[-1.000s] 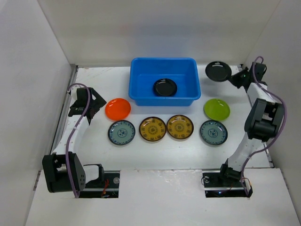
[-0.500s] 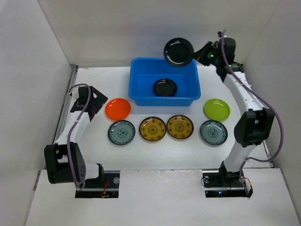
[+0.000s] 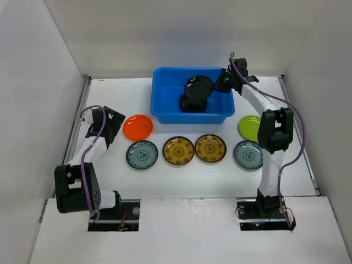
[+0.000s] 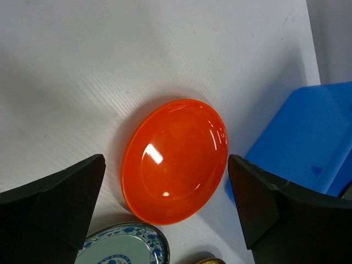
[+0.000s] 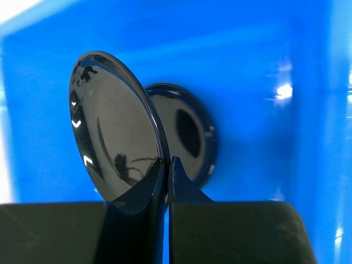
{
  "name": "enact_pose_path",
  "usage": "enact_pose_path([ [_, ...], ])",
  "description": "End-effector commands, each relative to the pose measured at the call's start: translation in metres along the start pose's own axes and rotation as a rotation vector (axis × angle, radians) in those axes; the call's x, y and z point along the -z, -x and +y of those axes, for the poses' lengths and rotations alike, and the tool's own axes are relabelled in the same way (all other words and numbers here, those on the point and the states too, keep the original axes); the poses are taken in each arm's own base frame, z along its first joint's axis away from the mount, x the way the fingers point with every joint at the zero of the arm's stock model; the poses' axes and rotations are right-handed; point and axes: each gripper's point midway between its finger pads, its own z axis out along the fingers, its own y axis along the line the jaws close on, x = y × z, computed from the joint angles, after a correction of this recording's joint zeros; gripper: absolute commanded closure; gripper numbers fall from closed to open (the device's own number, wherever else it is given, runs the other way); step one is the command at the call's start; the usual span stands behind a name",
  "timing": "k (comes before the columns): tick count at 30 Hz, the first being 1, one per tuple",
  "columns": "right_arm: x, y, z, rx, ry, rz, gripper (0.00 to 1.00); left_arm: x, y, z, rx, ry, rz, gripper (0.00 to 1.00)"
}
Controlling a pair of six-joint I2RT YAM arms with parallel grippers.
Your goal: Place the plates into the plastic bin on the countertop
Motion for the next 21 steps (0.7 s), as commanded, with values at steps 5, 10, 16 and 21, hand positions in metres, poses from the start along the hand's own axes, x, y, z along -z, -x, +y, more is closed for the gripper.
enact_pose_path([
  [5,-0.007,0.006,0.0,0.08,-0.03,-0.022,0.96,0.003,0.011,-0.011,0.046,-0.105,-0.03,0.06],
  [10,-0.022,-0.014,-0.012,0.103,-0.061,0.028,0.9,0.011,0.017,-0.016,0.034,-0.182,-0.047,0.06],
  [16,-0.036,-0.027,-0.023,0.11,-0.09,0.058,0.84,0.015,0.015,-0.017,0.009,-0.22,-0.043,0.06],
  [21,-0.037,-0.025,-0.02,0.129,-0.093,0.05,0.71,0.013,0.012,-0.016,-0.017,-0.217,-0.03,0.07],
])
